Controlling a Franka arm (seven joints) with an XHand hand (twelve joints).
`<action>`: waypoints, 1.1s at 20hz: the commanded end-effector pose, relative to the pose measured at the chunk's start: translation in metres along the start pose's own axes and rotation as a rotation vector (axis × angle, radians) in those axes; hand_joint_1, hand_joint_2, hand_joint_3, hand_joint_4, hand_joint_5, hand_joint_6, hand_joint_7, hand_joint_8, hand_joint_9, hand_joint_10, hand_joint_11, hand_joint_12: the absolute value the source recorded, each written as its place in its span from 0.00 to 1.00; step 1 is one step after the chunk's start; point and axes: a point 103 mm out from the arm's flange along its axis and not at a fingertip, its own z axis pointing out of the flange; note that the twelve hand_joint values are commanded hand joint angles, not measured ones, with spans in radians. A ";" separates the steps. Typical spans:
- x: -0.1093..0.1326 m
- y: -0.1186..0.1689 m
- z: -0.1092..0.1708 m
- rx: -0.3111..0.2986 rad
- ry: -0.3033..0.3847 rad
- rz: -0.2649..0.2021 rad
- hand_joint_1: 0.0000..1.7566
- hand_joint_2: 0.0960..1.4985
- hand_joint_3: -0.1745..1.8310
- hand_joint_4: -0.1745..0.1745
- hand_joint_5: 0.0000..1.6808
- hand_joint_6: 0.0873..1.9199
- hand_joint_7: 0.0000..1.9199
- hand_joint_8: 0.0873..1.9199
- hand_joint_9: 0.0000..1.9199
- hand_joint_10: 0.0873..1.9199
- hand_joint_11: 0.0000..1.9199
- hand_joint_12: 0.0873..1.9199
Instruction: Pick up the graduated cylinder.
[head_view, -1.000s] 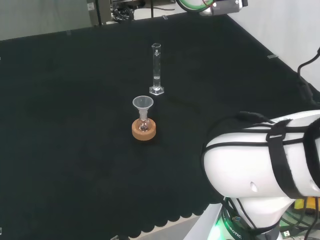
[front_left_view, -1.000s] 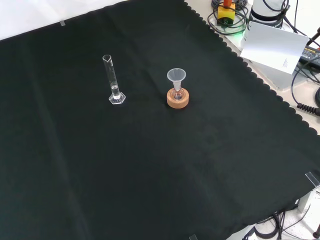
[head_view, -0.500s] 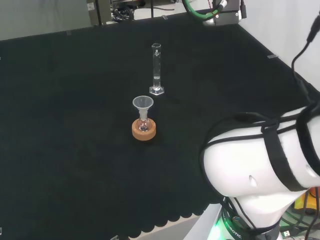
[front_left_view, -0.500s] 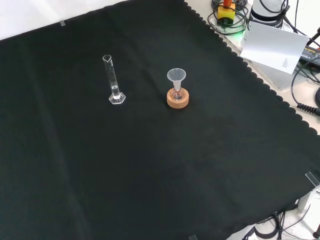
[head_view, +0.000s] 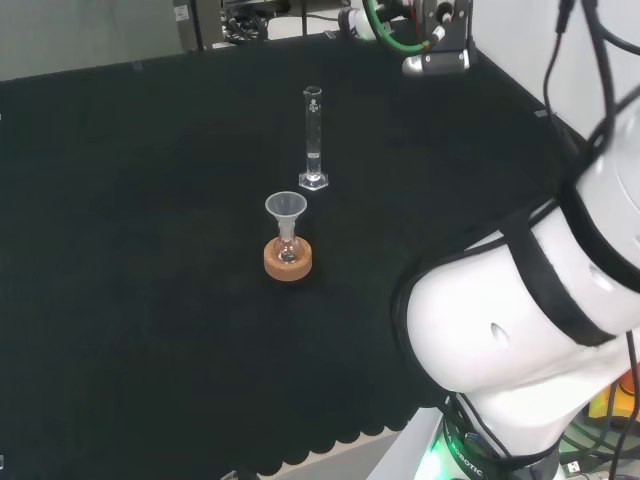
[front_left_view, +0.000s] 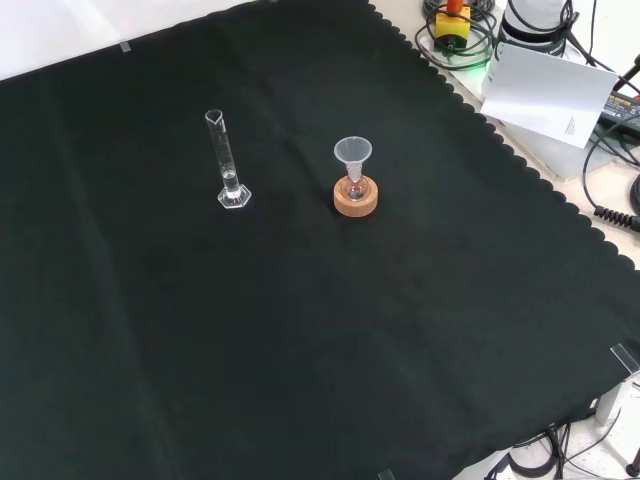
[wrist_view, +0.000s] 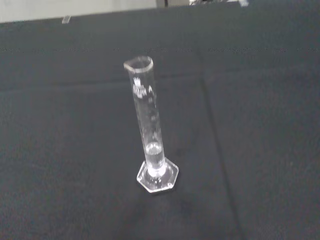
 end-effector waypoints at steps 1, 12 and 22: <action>-0.023 0.058 0.054 -0.010 0.077 -0.039 0.19 0.86 0.07 0.37 0.20 0.00 0.06 0.27 0.17 0.30 0.09 0.70; -0.024 0.085 0.118 0.026 0.165 -0.089 0.27 0.81 0.05 0.36 0.21 0.00 0.09 0.29 0.19 0.32 0.11 0.70; -0.036 0.092 0.157 0.031 0.267 -0.131 0.32 0.79 0.03 0.36 0.21 0.00 0.08 0.30 0.20 0.32 0.12 0.69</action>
